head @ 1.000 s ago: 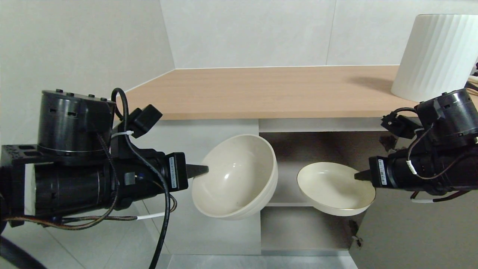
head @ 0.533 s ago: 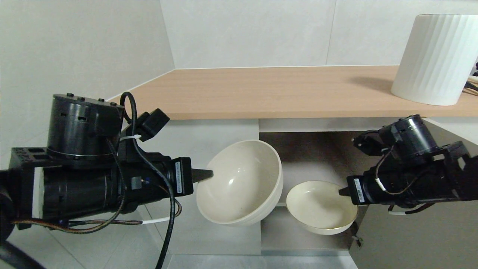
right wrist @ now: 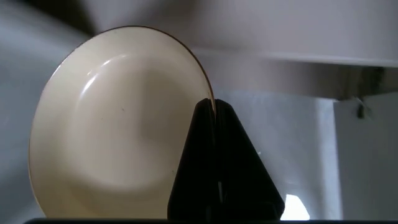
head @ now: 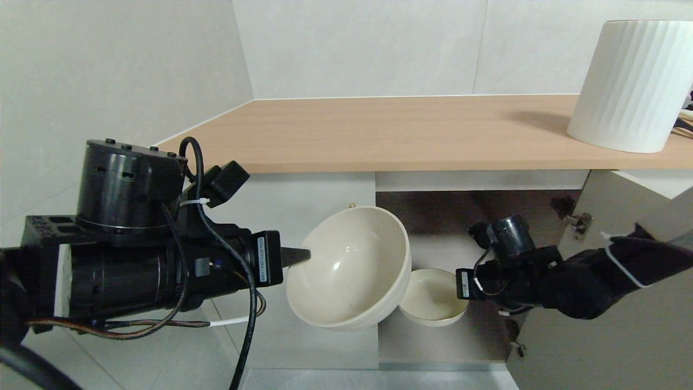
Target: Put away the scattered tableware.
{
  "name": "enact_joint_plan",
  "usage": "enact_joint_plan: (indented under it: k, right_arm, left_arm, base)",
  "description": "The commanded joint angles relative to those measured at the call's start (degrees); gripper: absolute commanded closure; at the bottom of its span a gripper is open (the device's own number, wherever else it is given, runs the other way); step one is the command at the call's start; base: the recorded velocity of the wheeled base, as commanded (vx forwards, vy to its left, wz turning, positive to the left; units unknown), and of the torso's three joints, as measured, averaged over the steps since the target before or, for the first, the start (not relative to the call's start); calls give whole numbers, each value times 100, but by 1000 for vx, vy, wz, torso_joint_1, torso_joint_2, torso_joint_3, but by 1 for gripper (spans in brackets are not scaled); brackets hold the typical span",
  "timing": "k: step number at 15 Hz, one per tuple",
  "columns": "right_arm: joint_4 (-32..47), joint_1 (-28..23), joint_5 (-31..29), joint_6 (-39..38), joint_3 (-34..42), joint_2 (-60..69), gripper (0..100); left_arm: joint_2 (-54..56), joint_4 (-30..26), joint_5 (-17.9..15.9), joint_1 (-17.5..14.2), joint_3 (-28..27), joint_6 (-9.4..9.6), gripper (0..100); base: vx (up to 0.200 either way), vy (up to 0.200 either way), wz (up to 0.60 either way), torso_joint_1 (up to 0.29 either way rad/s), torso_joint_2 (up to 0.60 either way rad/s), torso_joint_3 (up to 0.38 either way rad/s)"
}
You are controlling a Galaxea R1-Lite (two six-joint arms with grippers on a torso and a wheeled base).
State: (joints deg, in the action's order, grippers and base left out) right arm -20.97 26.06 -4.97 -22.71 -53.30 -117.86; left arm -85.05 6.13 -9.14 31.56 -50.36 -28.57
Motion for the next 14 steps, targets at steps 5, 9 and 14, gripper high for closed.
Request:
enact_joint_plan:
  k: [5, 9, 14]
  right_arm:
    - [-1120, -471, -786, -374, -691, -1749, 100]
    - [-1094, -646, -1234, -541, -1297, -2171, 100]
    - [-1067, -708, -1542, -541, -1877, -2523, 100]
  left_arm:
    - [-29, 2, 0, 25, 0, -8, 100]
    - [-38, 2, 0, 78, 9, -8, 100]
    - [-82, 2, 9, 87, 9, 1, 100]
  base:
    - [0, 0, 0, 0, 0, 0]
    - [0, 0, 0, 0, 0, 0]
    - [0, 0, 0, 0, 0, 0]
